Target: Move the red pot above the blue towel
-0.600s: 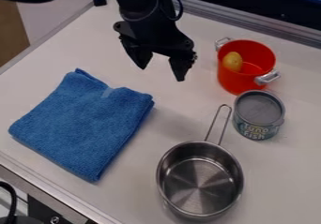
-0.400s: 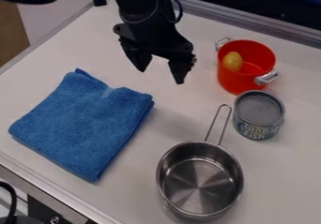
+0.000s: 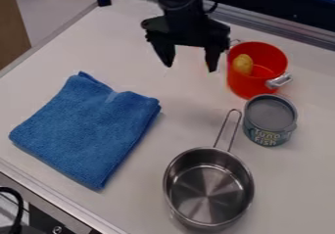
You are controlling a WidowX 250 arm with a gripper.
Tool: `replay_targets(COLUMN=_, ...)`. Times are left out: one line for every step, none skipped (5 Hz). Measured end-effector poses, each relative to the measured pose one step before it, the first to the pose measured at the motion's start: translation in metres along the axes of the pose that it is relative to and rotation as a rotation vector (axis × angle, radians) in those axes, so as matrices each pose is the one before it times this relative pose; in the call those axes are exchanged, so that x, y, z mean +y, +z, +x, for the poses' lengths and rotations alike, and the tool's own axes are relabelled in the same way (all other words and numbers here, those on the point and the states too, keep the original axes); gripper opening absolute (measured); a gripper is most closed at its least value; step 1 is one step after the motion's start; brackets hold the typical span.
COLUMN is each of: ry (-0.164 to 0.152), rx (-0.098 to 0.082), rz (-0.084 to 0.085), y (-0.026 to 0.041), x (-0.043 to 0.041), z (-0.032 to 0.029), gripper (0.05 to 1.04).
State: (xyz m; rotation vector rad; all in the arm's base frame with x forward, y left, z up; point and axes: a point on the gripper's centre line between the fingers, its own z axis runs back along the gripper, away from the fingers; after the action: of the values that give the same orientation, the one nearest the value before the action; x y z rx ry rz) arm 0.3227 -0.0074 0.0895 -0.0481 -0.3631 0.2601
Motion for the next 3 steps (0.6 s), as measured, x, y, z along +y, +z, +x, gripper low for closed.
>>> replay_targets(ry=0.1208, rx=0.0147, rz=0.0272, y=-0.01009, x=-0.01465, z=0.01089, gripper=1.0)
replay_targets(ry=0.1106, rx=0.0291, rz=0.0245, y=-0.00534, x=-0.01745, z=0.00349, gripper=1.0)
replay_targets(ry=0.1022, rx=0.0187, rz=0.007, y=-0.01006, x=-0.01674, z=0.00109, gripper=1.0)
